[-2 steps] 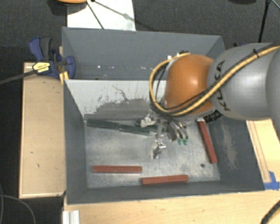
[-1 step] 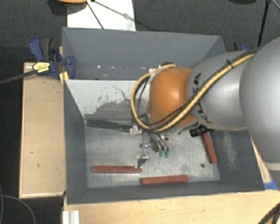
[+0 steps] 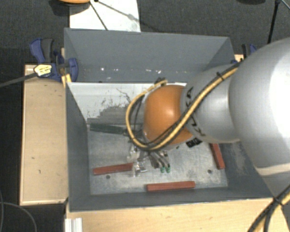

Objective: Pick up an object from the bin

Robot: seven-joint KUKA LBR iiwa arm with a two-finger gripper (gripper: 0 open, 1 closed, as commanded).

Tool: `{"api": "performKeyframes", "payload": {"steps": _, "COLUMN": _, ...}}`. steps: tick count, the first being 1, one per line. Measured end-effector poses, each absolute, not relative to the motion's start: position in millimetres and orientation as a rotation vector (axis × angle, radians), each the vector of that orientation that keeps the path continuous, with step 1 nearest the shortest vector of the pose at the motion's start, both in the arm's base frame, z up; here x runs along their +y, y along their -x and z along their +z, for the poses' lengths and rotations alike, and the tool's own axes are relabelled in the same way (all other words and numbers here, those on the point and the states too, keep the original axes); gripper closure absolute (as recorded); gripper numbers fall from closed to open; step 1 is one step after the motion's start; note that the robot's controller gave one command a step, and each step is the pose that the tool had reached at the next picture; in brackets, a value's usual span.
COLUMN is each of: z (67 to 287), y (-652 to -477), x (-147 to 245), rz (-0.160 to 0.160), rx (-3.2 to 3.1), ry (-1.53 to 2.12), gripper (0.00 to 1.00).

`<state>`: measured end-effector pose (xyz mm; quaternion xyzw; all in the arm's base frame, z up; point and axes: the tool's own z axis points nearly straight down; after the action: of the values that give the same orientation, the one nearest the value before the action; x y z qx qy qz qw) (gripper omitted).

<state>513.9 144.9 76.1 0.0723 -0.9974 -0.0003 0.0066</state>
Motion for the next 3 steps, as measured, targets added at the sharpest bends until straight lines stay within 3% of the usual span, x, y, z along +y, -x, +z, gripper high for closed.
{"api": "performKeyframes", "payload": {"steps": 1, "z": 72.0, "y": -514.8, "x": 144.1, "rz": -0.003, "rx": -3.133, "ry": -0.223, "gripper": 0.0}}
{"api": "performKeyframes", "payload": {"steps": 2, "z": 74.2, "y": -518.7, "x": 144.5, "rz": -0.007, "rx": -3.148, "ry": -0.22, "gripper": 1.0}}
{"api": "performKeyframes", "payload": {"steps": 3, "z": 74.2, "y": -518.7, "x": 144.6, "rz": -0.007, "rx": -3.148, "ry": -0.218, "gripper": 1.0}}
